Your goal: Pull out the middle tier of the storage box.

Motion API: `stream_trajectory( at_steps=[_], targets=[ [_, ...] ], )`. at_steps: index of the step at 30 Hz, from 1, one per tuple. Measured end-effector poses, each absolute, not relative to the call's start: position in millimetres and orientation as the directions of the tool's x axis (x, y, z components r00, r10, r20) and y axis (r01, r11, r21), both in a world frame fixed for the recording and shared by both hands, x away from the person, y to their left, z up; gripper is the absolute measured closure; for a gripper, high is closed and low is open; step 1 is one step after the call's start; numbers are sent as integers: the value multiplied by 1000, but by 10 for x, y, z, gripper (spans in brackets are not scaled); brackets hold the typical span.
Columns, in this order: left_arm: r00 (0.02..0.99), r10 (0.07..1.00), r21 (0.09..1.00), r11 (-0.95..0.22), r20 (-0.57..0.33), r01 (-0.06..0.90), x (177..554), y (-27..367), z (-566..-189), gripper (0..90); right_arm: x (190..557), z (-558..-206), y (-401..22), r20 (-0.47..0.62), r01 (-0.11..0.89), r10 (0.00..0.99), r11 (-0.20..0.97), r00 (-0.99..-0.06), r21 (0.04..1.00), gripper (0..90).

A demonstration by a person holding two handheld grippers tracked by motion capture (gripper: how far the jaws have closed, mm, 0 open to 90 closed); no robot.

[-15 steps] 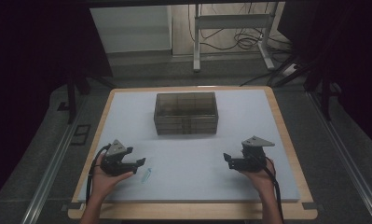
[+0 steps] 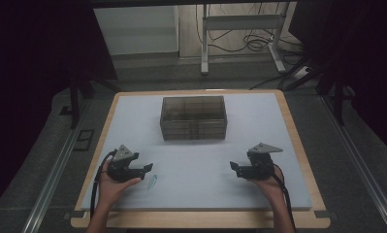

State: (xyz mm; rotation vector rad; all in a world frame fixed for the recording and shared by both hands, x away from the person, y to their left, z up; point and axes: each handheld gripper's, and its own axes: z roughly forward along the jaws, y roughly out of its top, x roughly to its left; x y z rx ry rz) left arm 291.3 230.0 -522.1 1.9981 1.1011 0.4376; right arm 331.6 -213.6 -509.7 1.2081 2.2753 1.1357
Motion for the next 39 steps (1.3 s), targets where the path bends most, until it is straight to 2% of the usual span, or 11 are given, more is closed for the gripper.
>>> stream_trajectory(
  at_steps=[8, 18, 21, 34, 39],
  targets=[
    [546, 836, 792, -292, -62, 537, 2858, 2312, -5182, 250, 3317, -5067, -2177, 91, 554, 804, 319, -588, 769, 184],
    [557, 828, 799, -291, -66, 526, 2810, 2337, -5105, 258, 3211, -4943, -2098, 47, 533, 806, 344, -589, 773, 198],
    [562, 826, 801, -313, -36, 511, 2827, 2342, -5101, 315, 3198, -4983, -2069, 48, 538, 804, 351, -593, 766, 198],
    [599, 800, 813, -324, -38, 484, 2850, 2236, -4967, 328, 3174, -4997, -2098, 50, 555, 808, 357, -586, 751, 210],
    [624, 781, 792, -400, 30, 462, 2920, 2129, -4874, 336, 3178, -4998, -2118, 51, 559, 812, 353, -581, 750, 210]
  ],
)
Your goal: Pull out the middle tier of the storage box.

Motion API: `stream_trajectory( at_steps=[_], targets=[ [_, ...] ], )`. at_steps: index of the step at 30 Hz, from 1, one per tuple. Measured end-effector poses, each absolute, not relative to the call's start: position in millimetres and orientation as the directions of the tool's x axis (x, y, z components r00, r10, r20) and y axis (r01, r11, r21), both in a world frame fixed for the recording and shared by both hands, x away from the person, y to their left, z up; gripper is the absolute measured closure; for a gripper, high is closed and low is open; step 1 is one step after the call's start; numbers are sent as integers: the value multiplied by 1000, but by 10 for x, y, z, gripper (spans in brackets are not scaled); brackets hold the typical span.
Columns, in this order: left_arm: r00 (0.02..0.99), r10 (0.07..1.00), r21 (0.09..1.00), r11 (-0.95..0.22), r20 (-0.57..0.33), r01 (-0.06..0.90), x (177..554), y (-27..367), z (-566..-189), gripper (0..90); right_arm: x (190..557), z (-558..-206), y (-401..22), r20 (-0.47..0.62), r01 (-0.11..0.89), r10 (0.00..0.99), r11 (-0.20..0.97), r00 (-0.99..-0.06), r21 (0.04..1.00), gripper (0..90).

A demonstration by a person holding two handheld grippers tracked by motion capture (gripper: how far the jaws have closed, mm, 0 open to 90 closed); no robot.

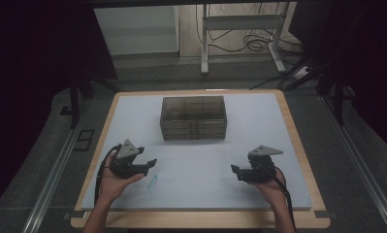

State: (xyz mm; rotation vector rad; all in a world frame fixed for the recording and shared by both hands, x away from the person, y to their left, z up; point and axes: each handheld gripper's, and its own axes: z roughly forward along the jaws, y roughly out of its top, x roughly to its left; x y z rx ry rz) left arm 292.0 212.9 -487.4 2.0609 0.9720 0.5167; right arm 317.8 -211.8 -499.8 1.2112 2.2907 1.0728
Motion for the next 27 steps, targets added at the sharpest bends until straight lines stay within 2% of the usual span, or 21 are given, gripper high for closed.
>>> stream_trajectory(
  at_steps=[7, 22, 24, 27],
  targets=[
    [638, 763, 777, -464, 106, 426, 2977, 2023, -4813, 352, 3180, -5037, -2063, 41, 560, 799, 383, -600, 735, 212],
    [638, 753, 772, -500, 164, 392, 3121, 1912, -4803, 376, 3163, -5016, -2137, 44, 561, 811, 364, -583, 743, 212],
    [621, 752, 756, -534, 220, 378, 3148, 1865, -4817, 376, 3163, -5018, -2140, 42, 560, 810, 365, -585, 744, 212],
    [627, 742, 748, -551, 236, 370, 3172, 1824, -4827, 376, 3162, -5005, -2169, 43, 556, 810, 362, -585, 748, 212]
  ],
)
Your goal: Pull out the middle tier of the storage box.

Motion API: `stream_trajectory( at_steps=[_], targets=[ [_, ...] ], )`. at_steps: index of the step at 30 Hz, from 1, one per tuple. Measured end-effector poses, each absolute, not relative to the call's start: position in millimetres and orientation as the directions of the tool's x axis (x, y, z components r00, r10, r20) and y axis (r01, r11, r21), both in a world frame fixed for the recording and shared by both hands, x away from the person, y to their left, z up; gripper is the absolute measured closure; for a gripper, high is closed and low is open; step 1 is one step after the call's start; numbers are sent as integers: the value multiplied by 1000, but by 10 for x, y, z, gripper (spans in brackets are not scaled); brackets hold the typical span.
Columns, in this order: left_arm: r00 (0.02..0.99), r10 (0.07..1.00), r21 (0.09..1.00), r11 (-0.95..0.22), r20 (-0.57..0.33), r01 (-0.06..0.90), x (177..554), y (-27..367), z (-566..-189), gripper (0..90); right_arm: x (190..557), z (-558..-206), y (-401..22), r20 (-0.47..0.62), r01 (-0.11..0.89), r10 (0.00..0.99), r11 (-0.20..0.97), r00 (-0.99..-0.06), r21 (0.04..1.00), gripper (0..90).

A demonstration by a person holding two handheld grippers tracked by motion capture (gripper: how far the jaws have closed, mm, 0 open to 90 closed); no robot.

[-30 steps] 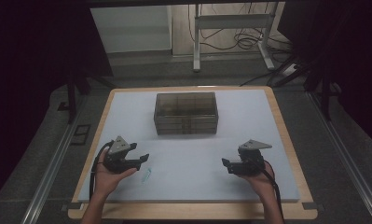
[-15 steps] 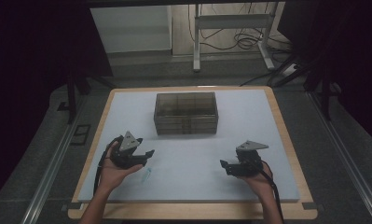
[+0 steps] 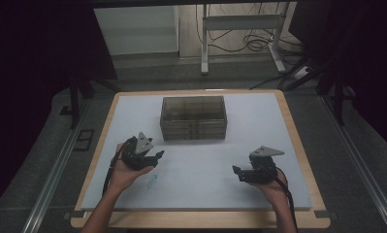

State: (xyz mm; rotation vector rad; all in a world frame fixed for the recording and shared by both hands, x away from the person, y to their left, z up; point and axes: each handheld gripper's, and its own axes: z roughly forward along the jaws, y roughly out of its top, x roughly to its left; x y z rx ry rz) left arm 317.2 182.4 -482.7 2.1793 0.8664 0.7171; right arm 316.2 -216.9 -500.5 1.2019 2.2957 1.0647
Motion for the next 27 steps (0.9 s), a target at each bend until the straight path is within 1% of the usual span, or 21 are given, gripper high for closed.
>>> stream_trajectory(
  at_steps=[7, 16, 27],
  targets=[
    [636, 729, 742, -567, 252, 356, 3224, 1743, -4840, 389, 3157, -4966, -2266, 46, 554, 821, 341, -569, 759, 212],
    [638, 719, 732, -588, 277, 344, 3266, 1663, -4862, 410, 3161, -4975, -2274, 52, 557, 819, 341, -572, 757, 212],
    [632, 697, 716, -627, 338, 309, 3313, 1557, -4883, 423, 3161, -4988, -2252, 52, 559, 815, 348, -577, 752, 212]
  ],
)
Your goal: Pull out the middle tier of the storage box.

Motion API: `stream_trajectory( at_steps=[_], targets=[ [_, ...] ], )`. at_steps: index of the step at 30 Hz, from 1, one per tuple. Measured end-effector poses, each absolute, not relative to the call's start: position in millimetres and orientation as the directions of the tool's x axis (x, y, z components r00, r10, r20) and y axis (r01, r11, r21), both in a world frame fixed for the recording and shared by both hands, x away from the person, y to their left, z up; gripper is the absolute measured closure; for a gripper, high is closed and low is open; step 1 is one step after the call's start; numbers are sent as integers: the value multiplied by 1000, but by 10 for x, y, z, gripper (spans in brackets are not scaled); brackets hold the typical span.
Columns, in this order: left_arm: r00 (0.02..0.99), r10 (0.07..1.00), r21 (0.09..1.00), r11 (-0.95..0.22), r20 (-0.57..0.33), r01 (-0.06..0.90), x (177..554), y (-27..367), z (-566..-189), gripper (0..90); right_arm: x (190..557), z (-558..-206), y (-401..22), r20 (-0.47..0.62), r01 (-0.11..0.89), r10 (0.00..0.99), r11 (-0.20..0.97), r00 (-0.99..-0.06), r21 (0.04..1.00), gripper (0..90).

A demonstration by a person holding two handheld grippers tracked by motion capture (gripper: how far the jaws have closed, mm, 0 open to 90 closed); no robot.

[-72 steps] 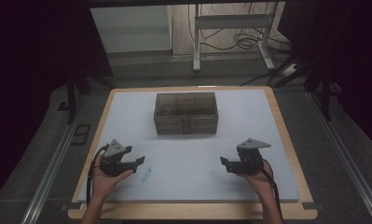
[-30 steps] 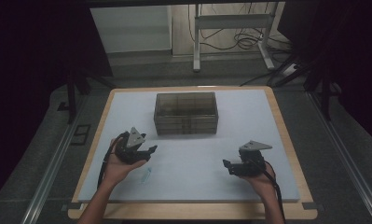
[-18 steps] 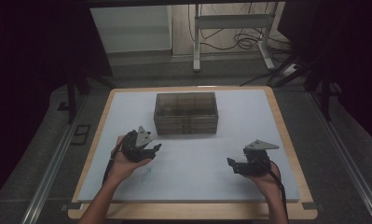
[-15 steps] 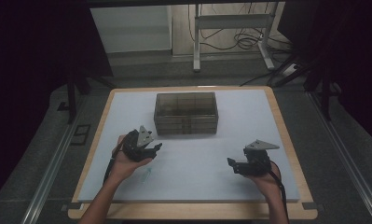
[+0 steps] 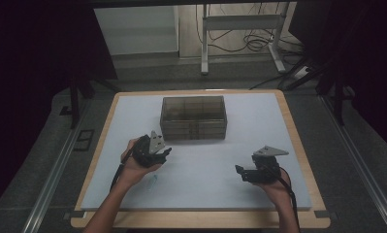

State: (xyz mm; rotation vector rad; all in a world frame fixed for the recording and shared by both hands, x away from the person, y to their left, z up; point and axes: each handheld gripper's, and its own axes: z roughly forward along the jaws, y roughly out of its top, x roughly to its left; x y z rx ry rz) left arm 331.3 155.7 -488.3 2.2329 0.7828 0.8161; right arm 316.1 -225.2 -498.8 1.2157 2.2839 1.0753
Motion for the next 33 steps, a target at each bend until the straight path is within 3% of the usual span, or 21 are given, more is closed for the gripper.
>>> stream_trajectory(
  at_steps=[33],
  targets=[
    [635, 624, 654, -719, 456, 237, 3425, 1235, -5034, 470, 3178, -5045, -2201, 48, 569, 808, 369, -587, 735, 212]
  ],
)
